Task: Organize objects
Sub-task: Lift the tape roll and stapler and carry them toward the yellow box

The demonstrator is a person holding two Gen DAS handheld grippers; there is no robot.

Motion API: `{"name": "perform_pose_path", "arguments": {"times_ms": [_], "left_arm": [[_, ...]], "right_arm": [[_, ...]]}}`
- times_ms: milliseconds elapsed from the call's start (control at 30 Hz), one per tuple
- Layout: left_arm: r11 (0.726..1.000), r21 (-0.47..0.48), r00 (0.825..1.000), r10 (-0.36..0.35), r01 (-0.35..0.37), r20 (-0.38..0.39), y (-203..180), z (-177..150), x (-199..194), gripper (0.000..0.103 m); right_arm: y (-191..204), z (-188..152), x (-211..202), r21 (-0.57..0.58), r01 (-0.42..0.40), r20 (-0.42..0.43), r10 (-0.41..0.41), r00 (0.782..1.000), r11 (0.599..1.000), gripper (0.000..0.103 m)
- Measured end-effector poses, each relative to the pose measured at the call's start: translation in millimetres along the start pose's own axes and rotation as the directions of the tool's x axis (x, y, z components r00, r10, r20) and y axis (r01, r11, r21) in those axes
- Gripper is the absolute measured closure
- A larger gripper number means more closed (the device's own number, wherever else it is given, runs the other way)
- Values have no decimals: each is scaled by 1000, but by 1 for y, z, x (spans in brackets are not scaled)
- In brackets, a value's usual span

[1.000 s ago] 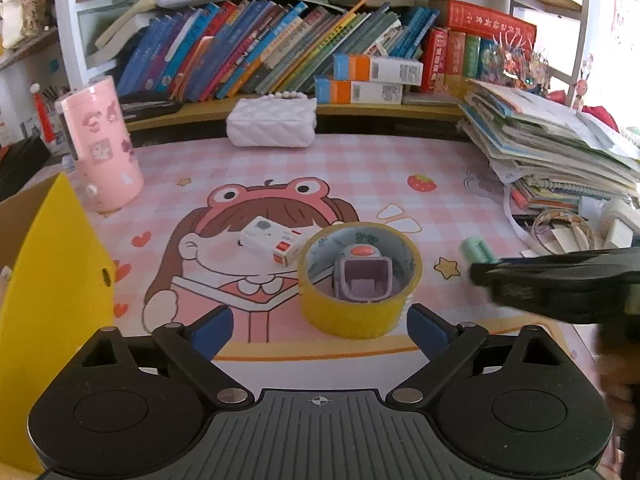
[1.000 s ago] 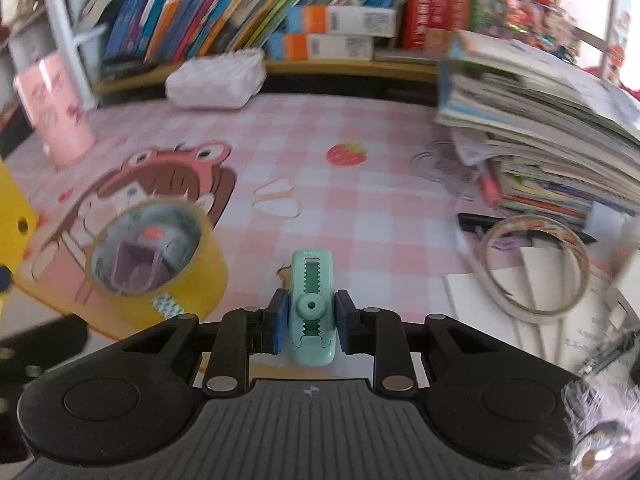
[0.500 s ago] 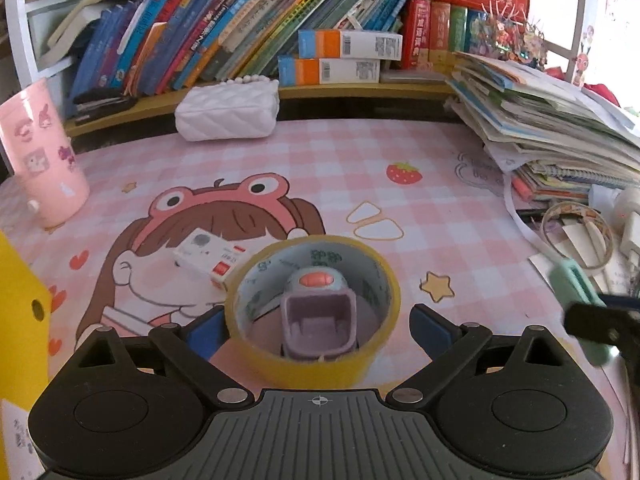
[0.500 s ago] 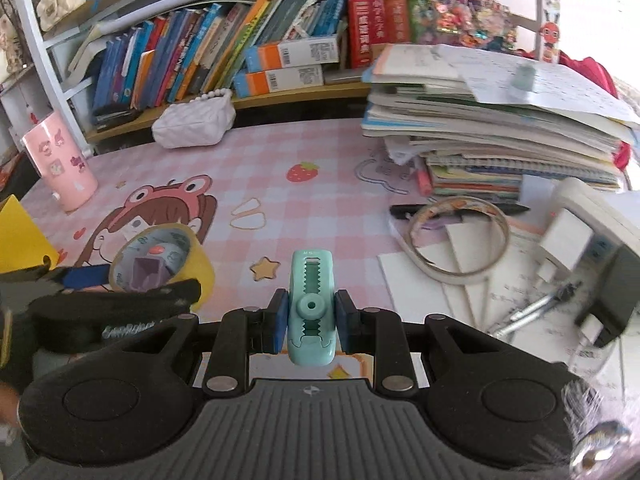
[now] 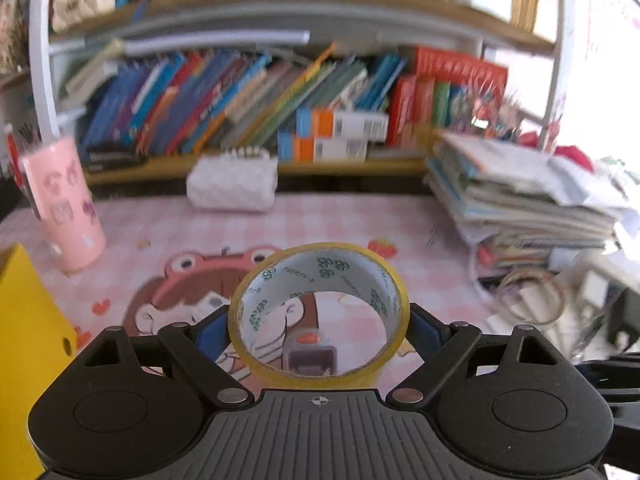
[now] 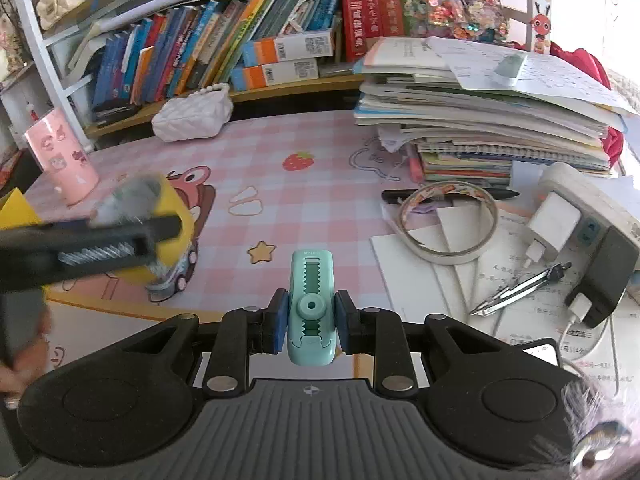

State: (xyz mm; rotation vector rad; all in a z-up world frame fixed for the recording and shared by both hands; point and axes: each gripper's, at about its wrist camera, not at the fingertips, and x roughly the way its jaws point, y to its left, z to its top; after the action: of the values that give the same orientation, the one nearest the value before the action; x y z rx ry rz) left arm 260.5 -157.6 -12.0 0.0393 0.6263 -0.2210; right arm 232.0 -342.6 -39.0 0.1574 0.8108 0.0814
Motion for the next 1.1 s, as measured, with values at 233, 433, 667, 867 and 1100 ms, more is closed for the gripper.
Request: {"name": "perform_pose_path", "arguments": {"times_ms": [233,433,667,867,1100], "left_arm": [[999,-45,1000,6,-5,28,12,-9,-37,13],[996,-91,999,29,-26,28,25,-24,-60,13],[994,-111,999,29,-25,41,36,-38,-85,13],[993,-117,999,-4,9,44,42,-55,-108,13],[992,-122,997,-17,26,81,62,-67,-139,13]], "right_arm": [[12,-7,-1,-1,-26,-21,26,999,1000,80],[24,-14,-6,-14,-46,-28,46,999,999,80],[43,-24,-19,-44,-60,-16,60,998,997,80],[60,-36,-32,-60,-56,-18,55,998,997,80],[87,-48,-50,-75,-46,-4,46,999,996,80]]}}
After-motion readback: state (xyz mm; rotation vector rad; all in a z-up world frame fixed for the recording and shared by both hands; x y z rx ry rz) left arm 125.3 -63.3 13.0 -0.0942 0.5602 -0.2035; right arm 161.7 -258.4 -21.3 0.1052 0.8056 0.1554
